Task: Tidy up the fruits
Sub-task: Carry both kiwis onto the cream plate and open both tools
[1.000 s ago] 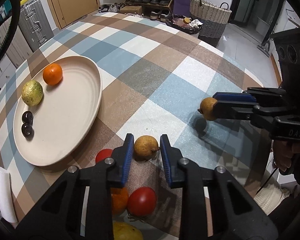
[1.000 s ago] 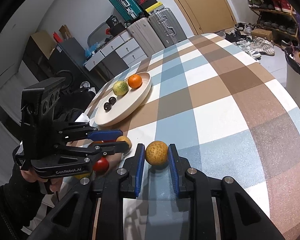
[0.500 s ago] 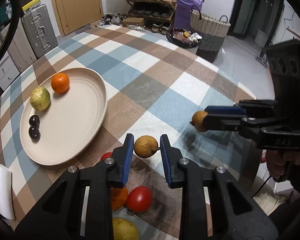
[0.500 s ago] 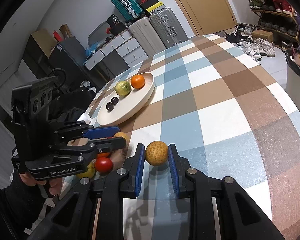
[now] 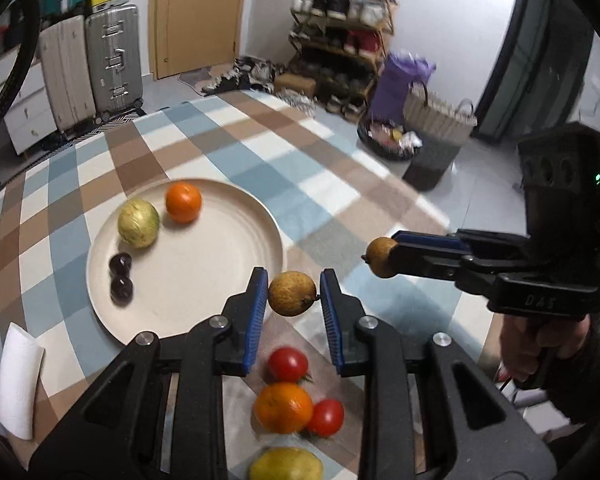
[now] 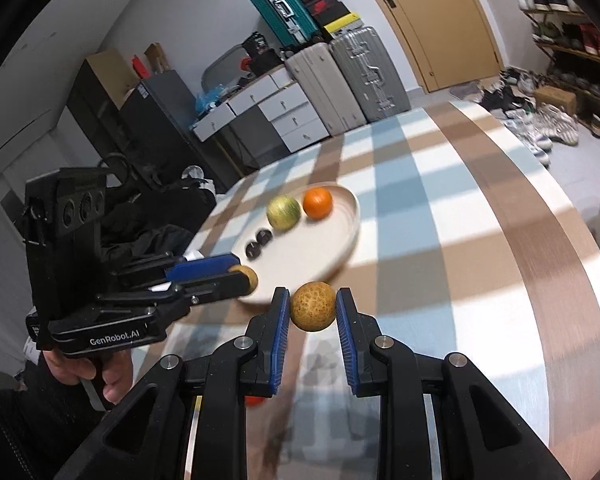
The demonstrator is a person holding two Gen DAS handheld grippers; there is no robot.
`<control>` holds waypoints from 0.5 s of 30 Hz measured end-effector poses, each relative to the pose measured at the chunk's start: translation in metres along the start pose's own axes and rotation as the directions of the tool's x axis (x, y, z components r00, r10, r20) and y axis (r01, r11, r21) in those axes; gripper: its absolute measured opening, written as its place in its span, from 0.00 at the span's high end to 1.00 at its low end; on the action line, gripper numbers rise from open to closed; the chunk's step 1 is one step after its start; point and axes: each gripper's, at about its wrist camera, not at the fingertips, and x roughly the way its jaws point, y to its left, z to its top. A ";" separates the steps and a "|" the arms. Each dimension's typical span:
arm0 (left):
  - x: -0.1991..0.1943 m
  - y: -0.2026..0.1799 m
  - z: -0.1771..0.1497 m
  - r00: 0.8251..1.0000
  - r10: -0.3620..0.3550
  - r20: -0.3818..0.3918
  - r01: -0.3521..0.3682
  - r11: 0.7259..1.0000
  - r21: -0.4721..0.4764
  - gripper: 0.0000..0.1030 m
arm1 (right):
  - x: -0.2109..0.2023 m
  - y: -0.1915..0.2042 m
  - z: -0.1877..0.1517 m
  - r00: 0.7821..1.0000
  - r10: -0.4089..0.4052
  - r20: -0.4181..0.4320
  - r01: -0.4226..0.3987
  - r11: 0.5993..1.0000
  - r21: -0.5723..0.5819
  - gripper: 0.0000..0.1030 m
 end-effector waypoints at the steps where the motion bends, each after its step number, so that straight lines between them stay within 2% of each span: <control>1: -0.001 0.007 0.004 1.000 0.007 0.005 -0.007 1.000 -0.015 0.76 | 0.003 0.002 0.007 1.000 0.004 0.000 -0.004 1.000 -0.004 0.77; 5: 0.003 0.030 0.016 0.999 0.040 0.019 -0.039 0.997 -0.069 0.76 | 0.020 0.006 0.036 1.000 0.015 -0.008 -0.015 1.000 -0.019 0.77; 8: 0.009 0.044 0.023 0.994 0.100 0.041 -0.097 0.992 -0.082 0.76 | 0.036 0.010 0.054 1.000 0.009 -0.028 -0.010 0.999 -0.038 0.77; 12: 0.023 0.063 0.031 0.991 0.119 0.068 -0.110 0.986 -0.127 0.76 | 0.056 0.014 0.076 0.999 0.008 -0.035 -0.010 0.998 -0.065 0.77; 15: 0.041 0.074 0.034 0.994 0.095 0.059 -0.084 0.983 -0.164 0.76 | 0.075 0.012 0.091 0.999 0.013 -0.041 -0.016 0.998 -0.062 0.77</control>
